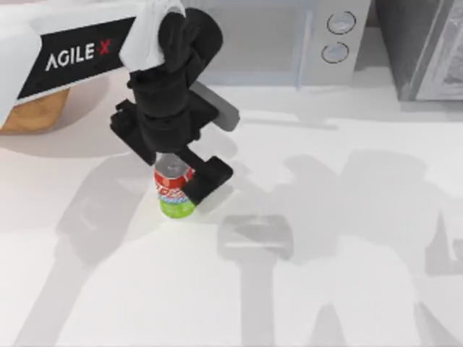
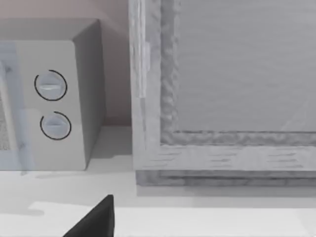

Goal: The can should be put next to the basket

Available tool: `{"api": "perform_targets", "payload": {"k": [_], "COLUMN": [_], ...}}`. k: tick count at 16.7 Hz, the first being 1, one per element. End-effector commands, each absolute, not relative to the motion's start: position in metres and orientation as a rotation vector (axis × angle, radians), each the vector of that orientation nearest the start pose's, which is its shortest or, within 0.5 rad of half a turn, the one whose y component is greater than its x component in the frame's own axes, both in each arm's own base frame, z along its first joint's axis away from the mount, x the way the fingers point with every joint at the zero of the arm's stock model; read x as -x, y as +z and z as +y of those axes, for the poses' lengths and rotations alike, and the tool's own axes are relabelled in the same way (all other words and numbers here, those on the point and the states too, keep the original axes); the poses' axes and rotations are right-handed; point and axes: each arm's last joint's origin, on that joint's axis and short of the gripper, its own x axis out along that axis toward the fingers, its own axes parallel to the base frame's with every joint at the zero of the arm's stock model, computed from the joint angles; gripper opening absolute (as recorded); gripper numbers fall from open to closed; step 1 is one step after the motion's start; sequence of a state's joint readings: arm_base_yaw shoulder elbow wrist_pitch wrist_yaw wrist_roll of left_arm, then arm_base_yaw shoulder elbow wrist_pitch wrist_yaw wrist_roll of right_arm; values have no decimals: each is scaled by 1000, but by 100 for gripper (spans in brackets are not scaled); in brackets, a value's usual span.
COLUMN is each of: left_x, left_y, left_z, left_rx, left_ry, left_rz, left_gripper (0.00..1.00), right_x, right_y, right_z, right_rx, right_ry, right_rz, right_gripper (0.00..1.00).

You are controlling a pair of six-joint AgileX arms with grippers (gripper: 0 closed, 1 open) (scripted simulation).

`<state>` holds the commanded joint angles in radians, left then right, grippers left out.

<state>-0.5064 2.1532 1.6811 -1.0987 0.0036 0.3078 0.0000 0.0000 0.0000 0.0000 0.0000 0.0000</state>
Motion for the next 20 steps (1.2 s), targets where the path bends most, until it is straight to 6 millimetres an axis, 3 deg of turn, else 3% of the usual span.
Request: {"api": "perform_targets", "payload": {"k": [4,17,20], "left_x": [-366,-366,-366], "left_y": [160,160,160], "left_z": [-198,-198,-198], "left_rx": [-629,-629,-629], "left_ry": [-630,-630,-630], "left_rz": [1480,1480,1480], "left_gripper": [100,2,0], "right_x": [-106,-106,-106], "right_y": [160,160,160], "right_z": [-1,-1,-1], "right_rx": [0,0,0], "right_ry": [0,0,0], "right_rz": [0,0,0], "right_gripper": [100,100,100]}}
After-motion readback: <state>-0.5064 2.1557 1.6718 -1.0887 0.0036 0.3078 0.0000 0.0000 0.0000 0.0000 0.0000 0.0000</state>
